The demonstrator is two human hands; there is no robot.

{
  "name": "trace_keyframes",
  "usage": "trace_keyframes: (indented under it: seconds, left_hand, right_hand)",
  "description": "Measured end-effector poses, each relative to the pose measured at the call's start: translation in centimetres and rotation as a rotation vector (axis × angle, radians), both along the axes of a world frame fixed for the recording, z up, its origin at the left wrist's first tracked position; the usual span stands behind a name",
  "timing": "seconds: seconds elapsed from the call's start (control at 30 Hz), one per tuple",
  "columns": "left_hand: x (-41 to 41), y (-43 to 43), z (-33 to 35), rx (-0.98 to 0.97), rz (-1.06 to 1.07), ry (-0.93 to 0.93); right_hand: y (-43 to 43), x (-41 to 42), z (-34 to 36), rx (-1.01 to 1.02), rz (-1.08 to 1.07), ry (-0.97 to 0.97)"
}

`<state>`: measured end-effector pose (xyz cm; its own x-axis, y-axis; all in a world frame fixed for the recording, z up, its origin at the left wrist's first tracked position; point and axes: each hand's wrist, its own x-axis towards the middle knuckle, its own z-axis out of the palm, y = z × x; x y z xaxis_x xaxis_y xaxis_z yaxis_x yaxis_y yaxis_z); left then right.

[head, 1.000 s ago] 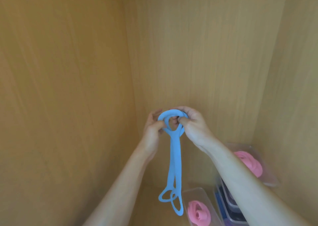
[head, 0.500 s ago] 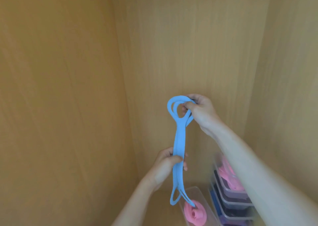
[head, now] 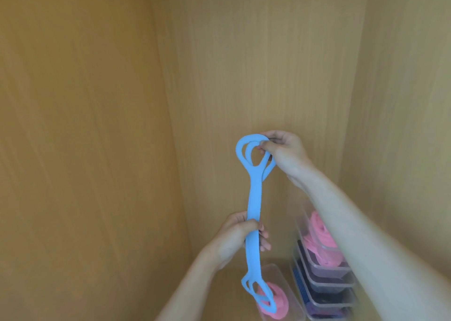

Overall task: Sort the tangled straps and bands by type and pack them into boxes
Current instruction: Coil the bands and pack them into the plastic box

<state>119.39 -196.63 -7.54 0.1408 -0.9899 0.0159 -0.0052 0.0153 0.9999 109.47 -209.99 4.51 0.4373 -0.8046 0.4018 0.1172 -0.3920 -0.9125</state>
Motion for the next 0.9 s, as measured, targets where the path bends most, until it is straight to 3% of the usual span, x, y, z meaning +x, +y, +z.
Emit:
trace_keyframes:
  seconds: [0.13,0.3,0.53,0.63,0.77,0.9]
  left_hand:
    - [0.4,0.4,0.3,-0.04,0.08,-0.011]
    - [1.1,0.1,0.5,-0.078,0.337,0.058]
    - [1.9,1.0,2.7,-0.191,0.194,0.113]
    - [1.9,1.5,4.0,-0.228,0.136,0.069]
    - [1.4,1.8,4.8,-0.224,0.108,0.029]
    - [0.8,1.7,4.7,-0.194,0.094,0.01]
  right_hand:
    - [-2.0,-0.5,-1.6,0.019,-0.145,0.004]
    - [-4.3,-1.6,-6.2,-0.047,-0.345,0.296]
    - [-2.0,-2.5,-11.4,-0.023,-0.234,0.609]
    - [0.1,-2.6,-13.8,0.186,-0.056,0.573]
    - [3.0,-2.3,-16.7,0.685,0.148,0.325]
    - [5.1,-1.9,-18.4,0.838,0.252,0.238]
